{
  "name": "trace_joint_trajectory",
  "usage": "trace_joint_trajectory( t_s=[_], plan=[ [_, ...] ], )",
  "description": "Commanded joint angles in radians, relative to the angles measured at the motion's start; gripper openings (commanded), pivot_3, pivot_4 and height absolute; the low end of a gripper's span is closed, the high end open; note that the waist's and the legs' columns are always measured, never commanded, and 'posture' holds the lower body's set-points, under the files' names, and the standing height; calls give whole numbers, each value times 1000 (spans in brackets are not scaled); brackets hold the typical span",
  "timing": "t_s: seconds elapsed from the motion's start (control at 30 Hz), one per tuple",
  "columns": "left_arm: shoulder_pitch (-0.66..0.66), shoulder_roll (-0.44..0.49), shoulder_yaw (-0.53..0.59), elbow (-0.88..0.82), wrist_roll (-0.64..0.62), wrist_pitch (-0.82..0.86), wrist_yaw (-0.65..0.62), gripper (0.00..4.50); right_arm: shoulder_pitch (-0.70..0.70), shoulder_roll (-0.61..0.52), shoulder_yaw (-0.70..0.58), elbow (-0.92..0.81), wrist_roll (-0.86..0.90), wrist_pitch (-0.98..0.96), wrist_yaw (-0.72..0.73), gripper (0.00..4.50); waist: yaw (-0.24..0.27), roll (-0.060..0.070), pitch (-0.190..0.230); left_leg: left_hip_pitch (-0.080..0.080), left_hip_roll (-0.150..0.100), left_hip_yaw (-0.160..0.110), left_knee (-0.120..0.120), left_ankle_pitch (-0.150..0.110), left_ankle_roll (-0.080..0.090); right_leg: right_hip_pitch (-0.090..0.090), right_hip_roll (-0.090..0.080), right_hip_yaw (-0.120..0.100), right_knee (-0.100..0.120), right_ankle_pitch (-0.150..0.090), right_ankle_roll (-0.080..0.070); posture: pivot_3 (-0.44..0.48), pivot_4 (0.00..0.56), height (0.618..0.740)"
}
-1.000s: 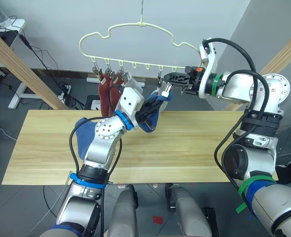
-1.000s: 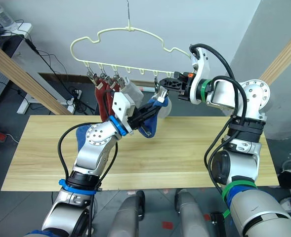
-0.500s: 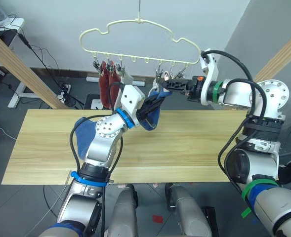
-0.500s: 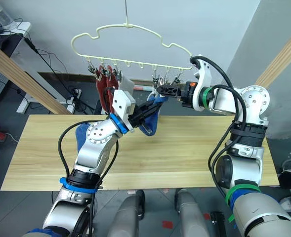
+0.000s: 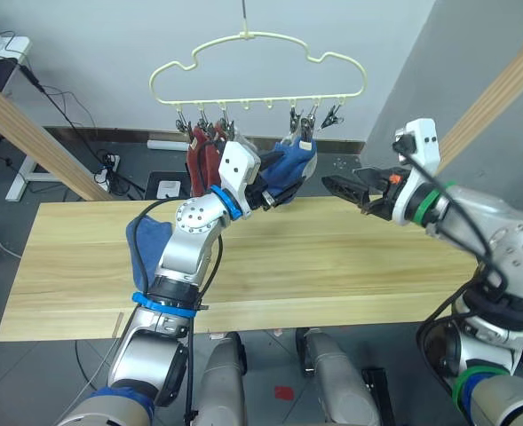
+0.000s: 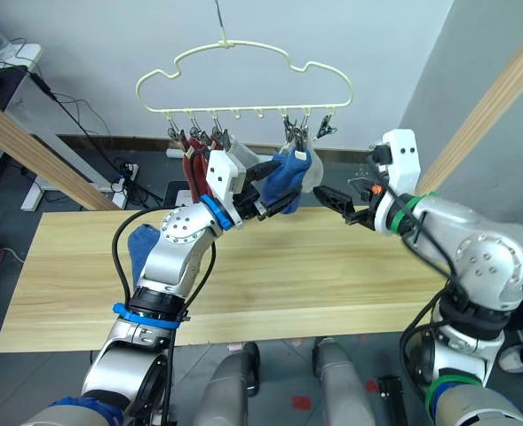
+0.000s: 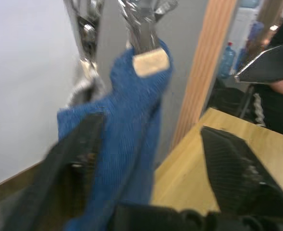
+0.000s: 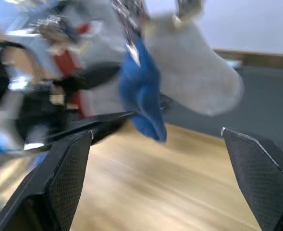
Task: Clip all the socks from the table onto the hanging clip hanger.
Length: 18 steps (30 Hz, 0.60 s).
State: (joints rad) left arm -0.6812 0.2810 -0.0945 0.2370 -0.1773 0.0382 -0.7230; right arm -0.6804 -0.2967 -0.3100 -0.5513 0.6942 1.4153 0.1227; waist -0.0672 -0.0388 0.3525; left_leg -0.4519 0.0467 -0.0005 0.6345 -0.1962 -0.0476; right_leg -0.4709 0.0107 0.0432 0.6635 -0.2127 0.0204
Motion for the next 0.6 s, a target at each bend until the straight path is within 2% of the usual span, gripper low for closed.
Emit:
trace_joint_trajectory(
  t_s=[0.03, 0.1, 0.2, 0.27, 0.4, 0.5, 0.6],
  plan=[
    [15, 23, 31, -60, -43, 25, -31, 4479, 44, -37, 109, -85, -114, -198, -18, 4500, -8, 0, 0, 0, 0, 0, 0, 0, 0, 0, 1, 0, 0, 0, 0, -126, 367, 740],
    [50, 52, 48, -107, -72, 52, -57, 4479, 72, -9, 151, -86, -178, -293, -59, 4500, -16, 0, 0, 0, 1, 0, 1, 0, 0, 0, 1, 0, 1, 0, 0, -123, 368, 740],
    [151, 119, 115, -291, -215, 145, -121, 4479, 114, -9, 282, -57, -371, -495, -140, 4500, -24, 0, 0, 0, 2, 1, 1, 0, 0, -1, 2, 1, 1, 0, 0, -114, 368, 740],
    [186, 145, 142, -375, -288, 211, -133, 4479, 126, 35, 310, -36, -418, -561, -176, 4500, -21, 0, 0, 0, 2, 1, 1, 0, -1, -2, 2, 2, 1, 0, 0, -102, 368, 740],
    [213, 169, 158, -469, -349, 278, -129, 4479, 130, 91, 341, -7, -478, -635, -197, 4500, -8, 0, 0, 0, 2, 0, 1, 1, -2, -2, 2, 1, 2, 0, 0, -88, 364, 740],
    [240, 183, 168, -569, -376, 319, -94, 4500, 112, 141, 394, 47, -538, -706, -220, 3906, -7, 0, 0, 0, 1, 2, 3, 1, -2, -1, 1, 3, 1, 1, 2, -69, 359, 740],
    [243, 181, 173, -594, -378, 337, -60, 4500, 93, 169, 404, 92, -585, -767, -230, 3906, -1, 0, 0, 0, 1, 1, 3, 1, -2, -1, 1, 2, 1, 1, 2, -66, 357, 740]
  ],
)
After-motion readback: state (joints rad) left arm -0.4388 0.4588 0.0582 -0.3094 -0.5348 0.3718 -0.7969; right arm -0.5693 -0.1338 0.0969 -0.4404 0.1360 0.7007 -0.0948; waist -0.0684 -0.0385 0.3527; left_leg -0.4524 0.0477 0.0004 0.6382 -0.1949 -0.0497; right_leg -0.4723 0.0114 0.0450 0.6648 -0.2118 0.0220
